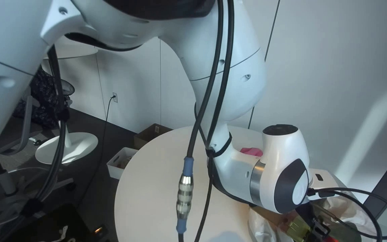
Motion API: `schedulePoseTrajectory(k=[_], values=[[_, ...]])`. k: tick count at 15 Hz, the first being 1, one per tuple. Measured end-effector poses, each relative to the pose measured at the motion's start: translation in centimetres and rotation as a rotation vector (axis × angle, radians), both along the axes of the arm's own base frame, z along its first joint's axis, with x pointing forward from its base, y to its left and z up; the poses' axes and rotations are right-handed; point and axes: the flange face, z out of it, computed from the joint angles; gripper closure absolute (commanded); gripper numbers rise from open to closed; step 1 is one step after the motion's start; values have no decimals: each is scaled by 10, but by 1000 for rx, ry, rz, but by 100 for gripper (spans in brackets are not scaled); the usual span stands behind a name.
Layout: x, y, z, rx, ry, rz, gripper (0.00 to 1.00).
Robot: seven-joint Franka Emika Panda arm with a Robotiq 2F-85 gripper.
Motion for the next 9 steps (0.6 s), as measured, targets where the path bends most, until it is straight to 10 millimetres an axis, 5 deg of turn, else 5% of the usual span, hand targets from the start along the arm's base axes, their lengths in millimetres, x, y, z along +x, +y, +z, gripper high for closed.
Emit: schedulePoseTrajectory(k=[2, 3, 5, 9], values=[[-1, 3, -11, -2, 2, 16, 85], [-2, 5, -16, -2, 4, 24, 61], [-3, 7, -24, -2, 7, 35, 56], [0, 16, -19, 7, -3, 46, 27]])
